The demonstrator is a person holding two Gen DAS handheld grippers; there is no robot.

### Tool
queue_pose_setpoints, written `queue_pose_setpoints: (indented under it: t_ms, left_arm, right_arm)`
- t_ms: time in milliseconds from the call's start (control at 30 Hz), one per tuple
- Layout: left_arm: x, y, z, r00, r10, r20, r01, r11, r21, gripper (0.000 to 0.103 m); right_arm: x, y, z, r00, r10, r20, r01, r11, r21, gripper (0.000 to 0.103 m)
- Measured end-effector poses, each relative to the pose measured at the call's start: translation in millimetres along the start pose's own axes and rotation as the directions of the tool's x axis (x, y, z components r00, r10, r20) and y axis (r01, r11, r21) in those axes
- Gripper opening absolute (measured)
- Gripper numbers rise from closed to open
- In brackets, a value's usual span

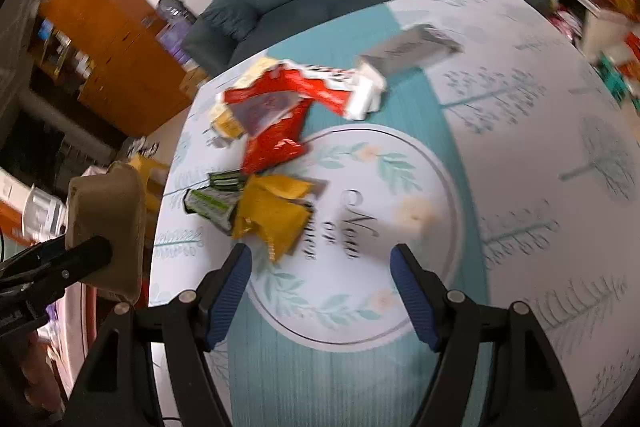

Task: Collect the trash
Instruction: 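Grasp the yellow bag with the right tool while the left tool holds the egg-carton piece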

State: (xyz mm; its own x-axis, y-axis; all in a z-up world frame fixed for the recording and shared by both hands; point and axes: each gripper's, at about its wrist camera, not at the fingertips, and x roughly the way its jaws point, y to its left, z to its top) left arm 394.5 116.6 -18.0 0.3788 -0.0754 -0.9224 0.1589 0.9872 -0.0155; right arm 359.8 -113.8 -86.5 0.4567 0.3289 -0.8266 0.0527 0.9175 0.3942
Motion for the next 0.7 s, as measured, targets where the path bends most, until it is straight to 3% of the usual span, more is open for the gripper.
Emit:
queue_pose_setpoints:
  t_ms: [233, 467, 700]
  left_arm:
    - [14.1, 37.3, -13.8, 1.000, 0.004, -0.022, -0.007, 0.995, -0.098, 0.070]
    - [28.3, 58.7, -17.7, 0.999, -0.006, -0.032, 0.000, 0.987, -0.159, 0.070]
    - [40.8, 69.9, -18.2, 0.999, -0.015, -0.049, 0.005, 0.979, -0.202, 0.070]
  right_arm:
    - [24.2, 45.0, 13.5, 0.999, 0.000, -0.037, -0.010, 0.969, -0.249, 0.072]
    - [62.9, 77.3, 24.2, 0.993, -0.079, -0.083, 0.022, 0.842, -0.539, 0.072]
    - [96.0, 80.5, 24.8, 0.979, -0.147, -0.142, 0.014, 0.741, -0.671, 0.072]
